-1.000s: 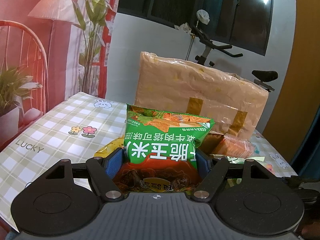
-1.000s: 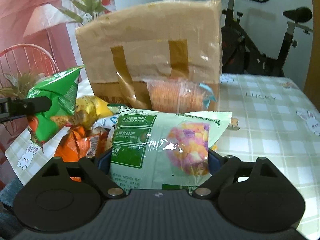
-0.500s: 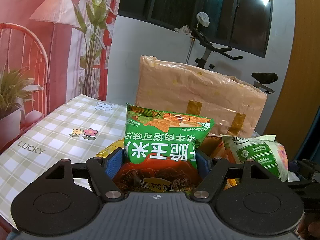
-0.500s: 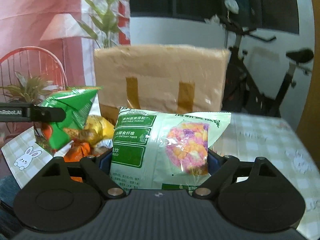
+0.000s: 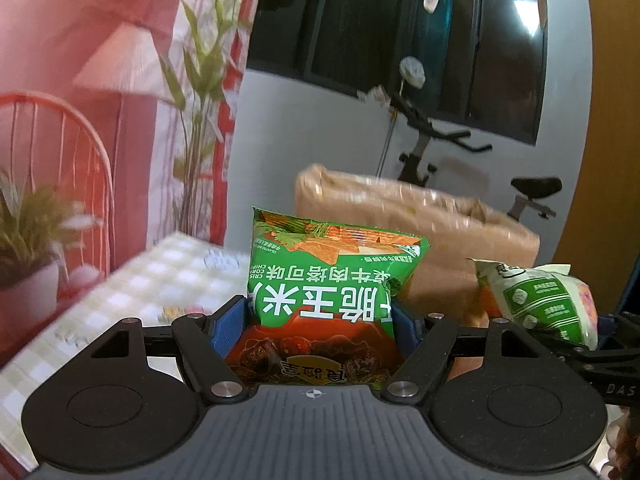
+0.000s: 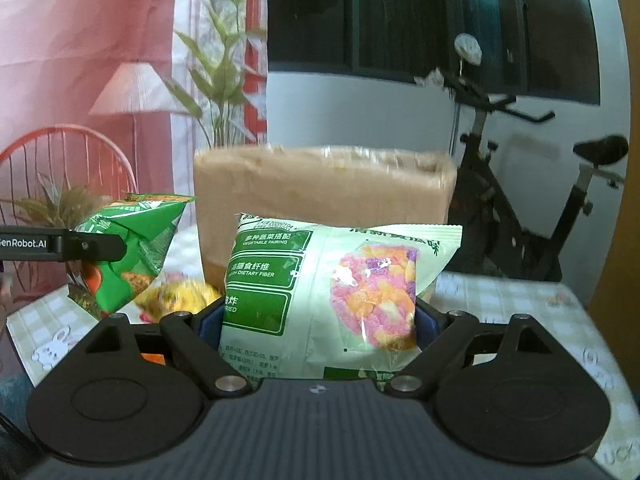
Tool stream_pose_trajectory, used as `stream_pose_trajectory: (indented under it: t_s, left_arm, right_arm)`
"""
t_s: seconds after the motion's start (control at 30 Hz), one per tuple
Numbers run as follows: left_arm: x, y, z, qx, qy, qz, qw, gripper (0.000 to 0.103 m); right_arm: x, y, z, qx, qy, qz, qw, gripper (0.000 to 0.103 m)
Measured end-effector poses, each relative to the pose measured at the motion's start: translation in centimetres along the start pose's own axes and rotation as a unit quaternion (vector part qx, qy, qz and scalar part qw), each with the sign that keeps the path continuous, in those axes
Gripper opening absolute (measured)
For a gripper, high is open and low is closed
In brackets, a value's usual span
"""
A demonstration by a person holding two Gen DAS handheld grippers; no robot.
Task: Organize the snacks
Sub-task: 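Lift both bags and carry them over the open box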
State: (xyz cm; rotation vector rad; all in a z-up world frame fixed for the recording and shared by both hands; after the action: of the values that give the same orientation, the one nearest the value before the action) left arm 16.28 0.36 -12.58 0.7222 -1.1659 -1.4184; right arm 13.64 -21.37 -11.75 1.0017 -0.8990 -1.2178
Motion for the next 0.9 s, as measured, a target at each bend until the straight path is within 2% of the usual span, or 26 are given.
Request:
stream_pose_trajectory:
  t_s: [0.27,0.4,0.7,0.9]
  left_arm:
    - [1.1,4.0,0.5,0.042,-0.009,-0.011,0.999,0.077]
    - [2.3,5.8,-0.3,0.051,-0.017,-0.025,0.9982,0.077]
    - [4.3,9.6,-4.2,0.034,-0.035,-0.037,0.9981,0.077]
    - [5.4,12.5,-7.7,0.02,-0.043,-0.033,0.9983,0.077]
  right_arm:
    - [0.3,4.7,0.5,0.053,0.005,0.014,0.998,0.088]
    - [0.7,7.3,0.2,0.074,0.009,0.023,0.997,0.088]
    - [3.1,11.5,-4.4,0.071,0.015,0.03,0.997,0.088]
    - [5.7,14.0,-8.4,0.058,0.02,0.008,0.998,0.088]
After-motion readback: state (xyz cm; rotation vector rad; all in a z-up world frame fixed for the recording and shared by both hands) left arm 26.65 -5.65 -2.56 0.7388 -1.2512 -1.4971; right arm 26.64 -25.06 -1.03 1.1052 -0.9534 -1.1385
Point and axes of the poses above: each gripper's, at about its wrist camera, not at the fingertips, and z roughly against the way its jaws point, x to its right, y to its top, the point moved 7 cm from there along -z, roughly the way its jaws point, and after that the axes turned 3 degrees about z, right-handed, at the moved point
